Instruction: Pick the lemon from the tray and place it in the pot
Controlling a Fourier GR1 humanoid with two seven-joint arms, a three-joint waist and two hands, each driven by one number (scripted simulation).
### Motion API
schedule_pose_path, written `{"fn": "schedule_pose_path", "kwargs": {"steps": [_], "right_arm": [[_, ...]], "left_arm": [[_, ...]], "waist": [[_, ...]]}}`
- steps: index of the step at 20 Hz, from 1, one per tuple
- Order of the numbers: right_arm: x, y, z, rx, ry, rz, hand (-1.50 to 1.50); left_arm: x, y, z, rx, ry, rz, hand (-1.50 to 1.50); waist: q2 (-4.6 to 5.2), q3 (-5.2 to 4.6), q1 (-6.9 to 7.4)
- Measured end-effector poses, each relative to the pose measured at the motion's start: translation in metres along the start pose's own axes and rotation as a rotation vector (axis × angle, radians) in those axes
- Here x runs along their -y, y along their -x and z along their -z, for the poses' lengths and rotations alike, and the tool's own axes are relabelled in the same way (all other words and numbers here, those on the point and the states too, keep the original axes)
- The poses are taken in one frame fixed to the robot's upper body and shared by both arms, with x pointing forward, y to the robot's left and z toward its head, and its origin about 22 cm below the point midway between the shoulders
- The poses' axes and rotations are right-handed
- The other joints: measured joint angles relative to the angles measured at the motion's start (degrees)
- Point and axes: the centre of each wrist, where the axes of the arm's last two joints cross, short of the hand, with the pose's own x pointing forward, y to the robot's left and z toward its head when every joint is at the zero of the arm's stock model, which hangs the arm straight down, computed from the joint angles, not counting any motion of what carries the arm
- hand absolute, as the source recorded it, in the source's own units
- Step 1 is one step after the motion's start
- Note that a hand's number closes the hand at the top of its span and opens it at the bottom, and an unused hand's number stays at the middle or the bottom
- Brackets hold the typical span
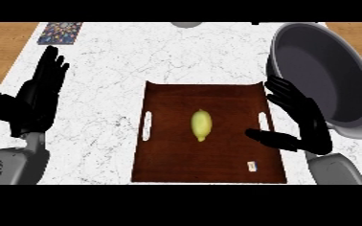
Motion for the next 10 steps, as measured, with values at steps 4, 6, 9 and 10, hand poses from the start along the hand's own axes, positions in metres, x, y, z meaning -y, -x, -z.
{"fn": "schedule_pose_path", "kwargs": {"steps": [4,6,9,10], "right_arm": [[-0.001,-0.014,0.001,-0.065,-0.195,-0.072,-1.50],[-0.004,-0.023,0.000,-0.105,-0.296,-0.119,-1.50],[-0.016,-0.038,0.004,-0.157,-0.424,-0.201,-1.50],[-0.019,-0.043,0.007,-0.176,-0.462,-0.228,-1.50]], "left_arm": [[-0.002,0.000,0.001,-0.003,-0.004,0.006,0.00],[-0.004,0.001,0.001,-0.005,-0.005,0.006,0.00],[-0.001,-0.003,0.003,-0.002,-0.007,0.005,0.00],[-0.002,-0.002,0.002,0.000,-0.008,0.007,0.00]], "waist": [[-0.10,-0.13,-0.36],[-0.21,-0.21,-0.55],[-0.29,-0.25,-0.65],[-0.31,-0.25,-0.62]]}}
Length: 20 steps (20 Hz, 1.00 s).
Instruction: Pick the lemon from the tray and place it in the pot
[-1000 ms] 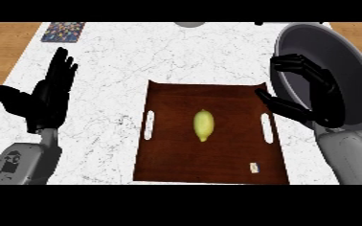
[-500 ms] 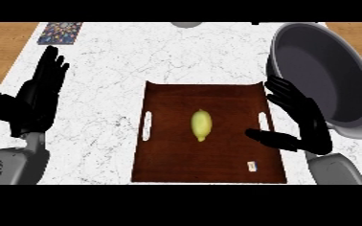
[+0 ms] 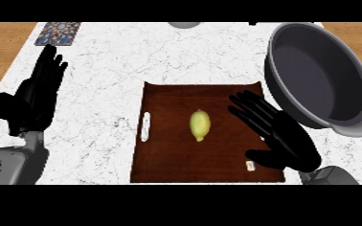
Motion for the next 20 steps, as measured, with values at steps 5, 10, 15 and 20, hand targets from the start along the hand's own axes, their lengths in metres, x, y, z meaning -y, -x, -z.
{"fn": "schedule_pose_path", "kwargs": {"steps": [5,10,15,20], "right_arm": [[-0.013,-0.039,0.024,-0.100,-0.151,-0.095,-1.50],[-0.040,-0.070,0.037,-0.160,-0.225,-0.126,-1.50],[-0.052,-0.084,0.046,-0.186,-0.250,-0.130,-1.50],[-0.064,-0.078,0.051,-0.251,-0.264,-0.171,-1.50]], "left_arm": [[0.003,-0.001,-0.002,0.002,0.008,-0.001,0.00],[0.006,-0.009,-0.003,0.000,0.014,-0.006,0.00],[0.011,-0.003,-0.005,0.001,0.015,-0.004,0.00],[0.003,-0.008,-0.008,0.001,0.010,-0.007,0.00]], "waist": [[0.09,0.07,0.42],[0.28,0.18,0.66],[0.38,0.22,0.66],[0.40,0.24,0.73]]}}
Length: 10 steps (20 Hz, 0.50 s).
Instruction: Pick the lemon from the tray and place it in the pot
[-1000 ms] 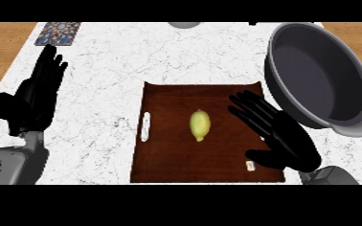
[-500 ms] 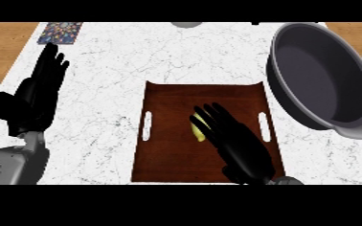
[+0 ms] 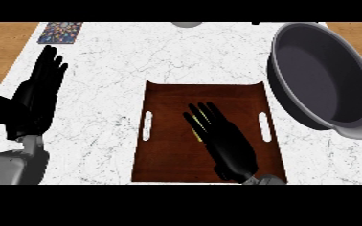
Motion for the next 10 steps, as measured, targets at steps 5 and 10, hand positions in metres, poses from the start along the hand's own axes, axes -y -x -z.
{"fn": "schedule_pose_path", "kwargs": {"steps": [5,10], "right_arm": [[-0.011,0.004,0.014,-0.042,0.004,-0.025,-1.50],[-0.021,0.011,0.021,-0.039,0.000,-0.030,-1.50]], "left_arm": [[0.000,0.000,0.005,0.004,-0.001,0.001,0.00],[0.000,0.002,0.003,0.007,0.001,0.004,0.00]], "waist": [[0.05,0.01,-0.01],[0.04,0.01,0.00]]}}
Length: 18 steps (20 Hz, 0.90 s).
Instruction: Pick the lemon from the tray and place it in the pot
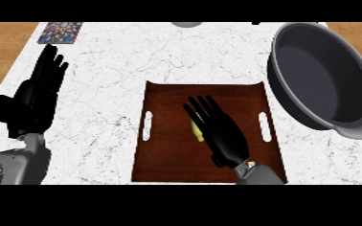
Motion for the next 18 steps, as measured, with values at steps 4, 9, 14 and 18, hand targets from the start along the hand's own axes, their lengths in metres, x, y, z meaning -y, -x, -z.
{"fn": "schedule_pose_path", "kwargs": {"steps": [4,9,14,18], "right_arm": [[-0.007,0.001,0.012,-0.014,0.002,-0.016,-1.50],[-0.014,0.010,0.021,-0.047,0.020,-0.011,-1.50],[-0.016,0.015,0.033,-0.010,0.000,-0.042,1.50],[-0.018,0.015,0.038,0.044,0.002,-0.098,1.50]], "left_arm": [[0.005,0.004,-0.001,-0.002,-0.002,0.000,0.00],[0.004,0.002,0.000,0.001,0.003,0.002,0.00],[0.005,0.000,0.003,0.001,0.004,-0.004,0.00],[0.004,0.000,-0.002,0.002,0.003,-0.006,0.00]], "waist": [[-0.07,-0.07,0.00],[-0.44,-0.25,0.01],[-0.59,-0.38,0.04],[-0.74,-0.45,0.09]]}}
